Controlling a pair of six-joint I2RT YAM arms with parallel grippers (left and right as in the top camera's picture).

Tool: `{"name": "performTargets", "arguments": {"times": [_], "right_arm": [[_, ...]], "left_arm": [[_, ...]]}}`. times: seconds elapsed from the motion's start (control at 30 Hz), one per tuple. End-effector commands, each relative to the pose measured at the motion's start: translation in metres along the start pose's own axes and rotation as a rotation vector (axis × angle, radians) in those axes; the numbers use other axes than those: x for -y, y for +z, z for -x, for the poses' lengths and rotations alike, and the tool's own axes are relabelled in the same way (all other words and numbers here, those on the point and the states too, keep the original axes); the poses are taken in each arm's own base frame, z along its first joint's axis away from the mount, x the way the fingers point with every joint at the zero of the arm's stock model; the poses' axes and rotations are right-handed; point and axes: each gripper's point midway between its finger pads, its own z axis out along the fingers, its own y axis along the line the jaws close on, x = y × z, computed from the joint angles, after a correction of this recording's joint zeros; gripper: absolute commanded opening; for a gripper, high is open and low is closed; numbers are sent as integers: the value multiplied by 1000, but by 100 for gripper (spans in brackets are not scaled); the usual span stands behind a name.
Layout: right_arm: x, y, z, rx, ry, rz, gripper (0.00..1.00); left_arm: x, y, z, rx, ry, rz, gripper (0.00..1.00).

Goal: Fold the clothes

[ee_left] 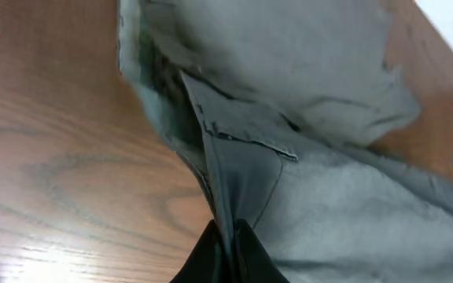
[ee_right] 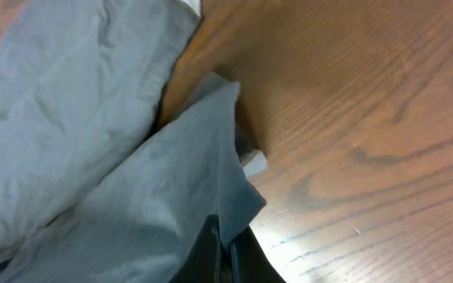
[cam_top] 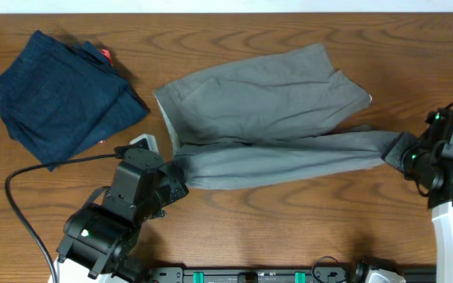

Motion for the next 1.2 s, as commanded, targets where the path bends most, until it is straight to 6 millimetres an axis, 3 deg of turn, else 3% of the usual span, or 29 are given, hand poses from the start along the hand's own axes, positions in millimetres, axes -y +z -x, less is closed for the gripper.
{"name": "performTargets", "arguments": {"times": [0.0,0.27,0.47,0.63,0.83,0.97,1.17], "right_arm": [[-7,-12,16,19,-58,-21,1],[-13,-49,46,103,-57,-37,1],[-10,-77,54,135,-61,-68,1],[-16,-81,61,155,-121,-47,1],[-47,-53,79,136,-233,69,1],[-60,-17,90,102,-250,71,1],[-101,38,105,103,-339,115,1]], "left_arm": [[11,-6,7,-12,-111,-41,6],[50,-50,31,60,-49,-161,6],[47,-59,25,30,-60,-141,6],[40,-57,27,42,-70,-108,6],[24,-39,41,94,-83,17,6],[11,-7,41,49,-98,140,6],[-9,46,59,42,-148,303,6]]}}
